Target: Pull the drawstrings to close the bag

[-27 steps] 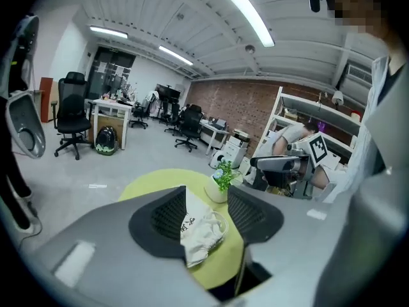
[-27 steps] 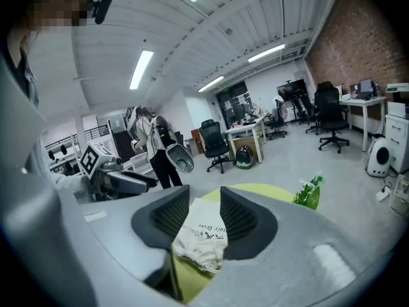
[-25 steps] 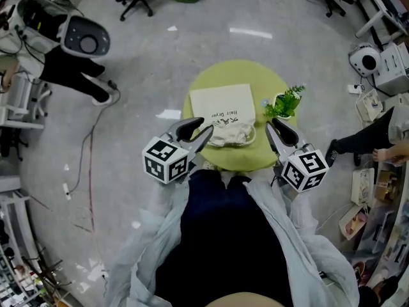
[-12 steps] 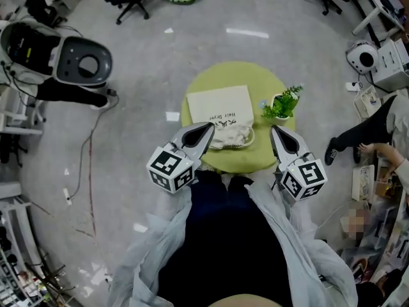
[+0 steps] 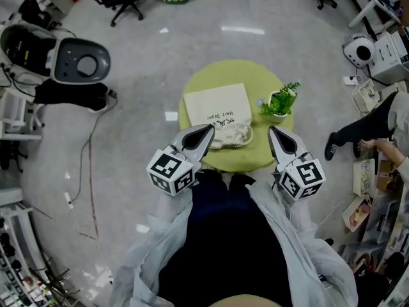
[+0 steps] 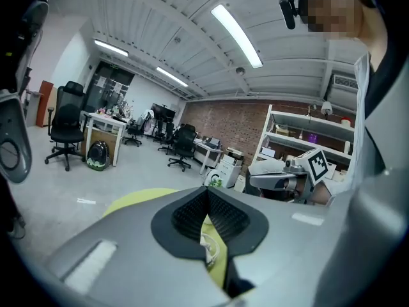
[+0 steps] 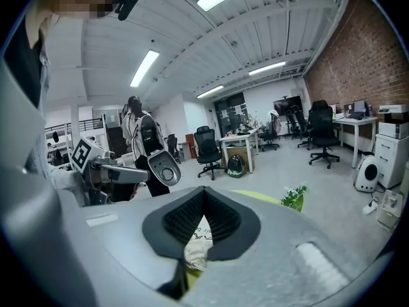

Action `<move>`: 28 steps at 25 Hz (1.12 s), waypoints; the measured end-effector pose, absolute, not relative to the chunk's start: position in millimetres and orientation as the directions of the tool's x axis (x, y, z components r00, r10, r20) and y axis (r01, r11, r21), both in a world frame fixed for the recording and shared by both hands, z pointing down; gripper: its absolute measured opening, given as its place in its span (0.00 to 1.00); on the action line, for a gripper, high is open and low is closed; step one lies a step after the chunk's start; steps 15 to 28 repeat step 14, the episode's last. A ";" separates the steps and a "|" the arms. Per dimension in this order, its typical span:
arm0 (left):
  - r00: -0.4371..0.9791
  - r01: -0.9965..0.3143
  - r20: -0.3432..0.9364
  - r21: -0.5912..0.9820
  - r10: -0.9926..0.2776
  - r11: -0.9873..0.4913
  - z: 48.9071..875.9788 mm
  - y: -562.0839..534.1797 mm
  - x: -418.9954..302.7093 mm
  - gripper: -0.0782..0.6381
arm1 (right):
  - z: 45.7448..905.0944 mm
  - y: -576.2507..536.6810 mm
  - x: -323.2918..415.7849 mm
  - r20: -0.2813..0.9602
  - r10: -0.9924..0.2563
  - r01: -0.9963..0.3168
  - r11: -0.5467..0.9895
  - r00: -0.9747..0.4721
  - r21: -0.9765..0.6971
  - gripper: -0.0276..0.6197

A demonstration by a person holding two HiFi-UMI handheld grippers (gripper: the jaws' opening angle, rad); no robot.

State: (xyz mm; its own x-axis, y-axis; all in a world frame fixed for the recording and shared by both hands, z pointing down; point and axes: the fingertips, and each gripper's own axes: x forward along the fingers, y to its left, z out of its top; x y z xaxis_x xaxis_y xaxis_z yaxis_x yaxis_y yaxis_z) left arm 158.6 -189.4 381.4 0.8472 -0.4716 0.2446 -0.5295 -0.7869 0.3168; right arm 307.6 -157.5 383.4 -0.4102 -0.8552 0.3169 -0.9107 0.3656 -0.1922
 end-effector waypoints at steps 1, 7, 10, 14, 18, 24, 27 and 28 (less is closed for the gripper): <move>0.848 -0.529 0.245 0.319 -0.471 -0.787 381.5 -189.3 159.1 0.13 | 384.1 -157.5 307.3 0.320 -0.854 -0.911 0.367 -0.410 -0.189 0.05; 0.849 -0.527 0.252 0.321 -0.465 -0.787 383.6 -190.2 160.3 0.13 | 385.9 -158.9 304.9 0.325 -0.850 -0.909 0.372 -0.415 -0.188 0.05; 0.848 -0.527 0.262 0.313 -0.462 -0.790 385.6 -187.1 161.6 0.13 | 386.1 -157.4 303.5 0.326 -0.848 -0.907 0.376 -0.419 -0.187 0.05; 0.846 -0.528 0.269 0.305 -0.461 -0.792 386.3 -184.2 162.4 0.13 | 385.3 -156.2 300.7 0.328 -0.844 -0.905 0.387 -0.425 -0.177 0.05; 0.846 -0.528 0.269 0.305 -0.461 -0.792 386.3 -184.2 162.4 0.13 | 385.3 -156.2 300.7 0.328 -0.844 -0.905 0.387 -0.425 -0.177 0.05; 0.846 -0.528 0.269 0.305 -0.461 -0.792 386.3 -184.2 162.4 0.13 | 385.3 -156.2 300.7 0.328 -0.844 -0.905 0.387 -0.425 -0.177 0.05; 0.846 -0.528 0.269 0.305 -0.461 -0.792 386.3 -184.2 162.4 0.13 | 385.3 -156.2 300.7 0.328 -0.844 -0.905 0.387 -0.425 -0.177 0.05; 0.846 -0.528 0.269 0.305 -0.461 -0.792 386.3 -184.2 162.4 0.13 | 385.3 -156.2 300.7 0.328 -0.844 -0.905 0.387 -0.425 -0.177 0.05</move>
